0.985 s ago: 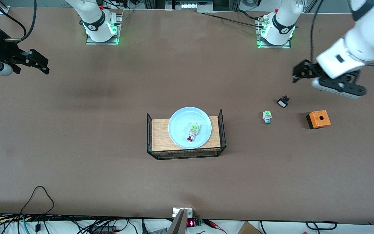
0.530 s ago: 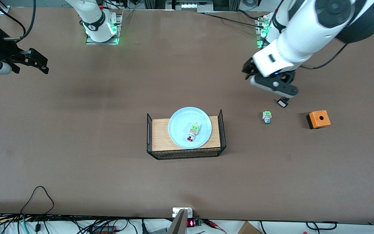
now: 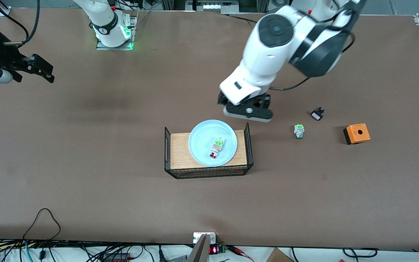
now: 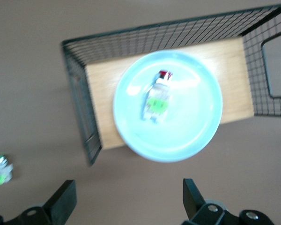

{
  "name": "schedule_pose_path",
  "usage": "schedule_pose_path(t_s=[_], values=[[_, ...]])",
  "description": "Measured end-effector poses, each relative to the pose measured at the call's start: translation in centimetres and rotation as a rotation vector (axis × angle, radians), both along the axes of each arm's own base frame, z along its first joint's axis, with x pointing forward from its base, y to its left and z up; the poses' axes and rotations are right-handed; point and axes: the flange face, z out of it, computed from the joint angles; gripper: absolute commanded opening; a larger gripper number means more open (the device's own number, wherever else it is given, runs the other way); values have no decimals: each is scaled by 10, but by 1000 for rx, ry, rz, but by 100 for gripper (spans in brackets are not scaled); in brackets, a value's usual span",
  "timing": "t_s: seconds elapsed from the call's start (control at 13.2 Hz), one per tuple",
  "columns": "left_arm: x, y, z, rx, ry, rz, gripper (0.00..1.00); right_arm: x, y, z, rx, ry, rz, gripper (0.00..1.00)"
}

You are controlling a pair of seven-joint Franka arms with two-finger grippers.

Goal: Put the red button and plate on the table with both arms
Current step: 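Reach the left gripper over the red button on the blue plate, then lower the left gripper and close it on the red button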

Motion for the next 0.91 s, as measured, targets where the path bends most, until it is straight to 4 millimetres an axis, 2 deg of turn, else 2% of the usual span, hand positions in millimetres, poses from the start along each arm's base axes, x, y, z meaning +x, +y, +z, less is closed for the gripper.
schedule_pose_path(t_s=[0.15, 0.38, 0.68, 0.91], values=[[11, -14, -22, -40, -51, -2, 100, 0, 0, 0, 0, 0, -2, 100], [27, -18, -42, -32, -147, -23, 100, 1, -4, 0, 1, -2, -11, 100], [25, -39, -78, -9, -185, 0, 100, 2, -9, 0, 2, -7, -20, 100], [34, -43, -104, -22, -221, -5, 100, 2, -9, 0, 2, -7, -21, 100]])
